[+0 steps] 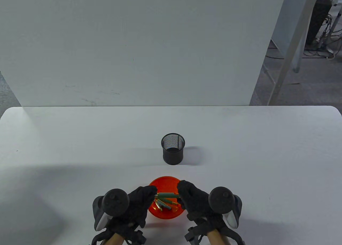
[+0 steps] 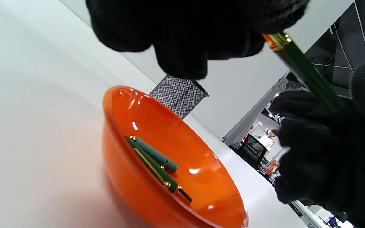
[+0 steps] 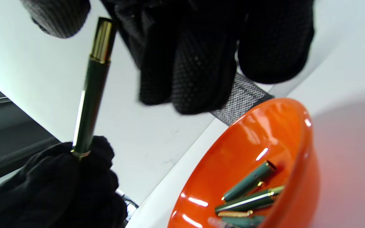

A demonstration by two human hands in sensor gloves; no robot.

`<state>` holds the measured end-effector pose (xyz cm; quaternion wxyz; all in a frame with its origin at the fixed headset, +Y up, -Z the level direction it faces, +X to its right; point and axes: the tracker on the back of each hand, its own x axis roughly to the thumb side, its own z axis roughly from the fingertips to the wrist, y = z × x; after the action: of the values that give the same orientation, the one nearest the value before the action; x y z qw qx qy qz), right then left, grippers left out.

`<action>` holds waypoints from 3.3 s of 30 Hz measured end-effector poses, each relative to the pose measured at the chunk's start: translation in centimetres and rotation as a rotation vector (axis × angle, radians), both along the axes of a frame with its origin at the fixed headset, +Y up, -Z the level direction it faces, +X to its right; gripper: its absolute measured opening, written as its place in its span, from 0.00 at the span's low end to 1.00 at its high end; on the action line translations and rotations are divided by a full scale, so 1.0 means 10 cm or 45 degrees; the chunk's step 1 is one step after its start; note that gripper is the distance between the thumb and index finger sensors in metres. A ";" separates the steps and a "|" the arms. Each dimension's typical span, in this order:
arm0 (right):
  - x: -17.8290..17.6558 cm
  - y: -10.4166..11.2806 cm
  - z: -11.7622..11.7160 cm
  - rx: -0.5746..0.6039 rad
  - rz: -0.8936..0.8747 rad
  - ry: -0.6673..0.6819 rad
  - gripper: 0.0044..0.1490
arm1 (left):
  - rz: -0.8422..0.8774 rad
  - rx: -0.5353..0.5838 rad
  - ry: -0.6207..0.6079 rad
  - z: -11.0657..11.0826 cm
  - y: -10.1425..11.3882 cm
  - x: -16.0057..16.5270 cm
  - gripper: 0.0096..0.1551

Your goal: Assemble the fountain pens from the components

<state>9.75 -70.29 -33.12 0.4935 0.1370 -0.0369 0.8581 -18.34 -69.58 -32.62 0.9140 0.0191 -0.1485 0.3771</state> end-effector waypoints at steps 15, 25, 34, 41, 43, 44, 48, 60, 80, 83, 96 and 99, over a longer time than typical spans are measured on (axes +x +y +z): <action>0.00 0.07 0.00 0.064 -0.039 0.081 0.40 | 0.023 -0.028 0.035 -0.03 -0.02 -0.04 0.26; 0.00 0.08 0.00 0.083 0.008 0.031 0.28 | 0.016 -0.009 0.021 -0.02 -0.01 -0.03 0.26; 0.00 0.06 0.00 0.069 0.086 -0.031 0.30 | -0.009 0.004 -0.005 -0.01 0.00 0.01 0.26; 0.02 0.06 0.00 0.072 0.095 -0.084 0.32 | -0.012 0.008 -0.016 -0.01 0.00 0.02 0.26; 0.03 0.04 -0.01 0.054 0.092 -0.090 0.33 | -0.014 0.015 -0.020 -0.01 0.00 0.02 0.26; 0.03 0.04 -0.01 0.054 0.092 -0.089 0.33 | -0.020 0.018 -0.021 -0.01 0.00 0.02 0.26; 0.04 0.02 -0.01 0.035 0.053 -0.095 0.35 | -0.007 0.009 -0.023 -0.01 -0.01 0.03 0.26; 0.04 0.02 -0.02 -0.005 -0.030 0.007 0.41 | 0.002 -0.015 0.031 -0.05 -0.02 -0.03 0.26; 0.02 0.01 -0.02 0.037 0.122 -0.078 0.29 | -0.040 0.039 -0.003 0.00 0.00 0.01 0.26; 0.03 0.00 -0.02 0.033 0.120 -0.115 0.30 | -0.076 0.064 -0.011 0.01 0.01 0.03 0.26; 0.05 -0.04 -0.03 -0.044 -0.002 -0.030 0.45 | -0.022 0.019 0.020 -0.01 -0.02 0.00 0.26; 0.02 -0.02 -0.02 -0.013 -0.013 0.069 0.44 | -0.017 -0.009 0.037 -0.05 -0.04 -0.02 0.26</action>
<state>9.96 -70.46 -33.35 0.4994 0.1576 -0.0197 0.8517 -18.57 -70.00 -33.07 0.9186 0.0206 -0.1339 0.3713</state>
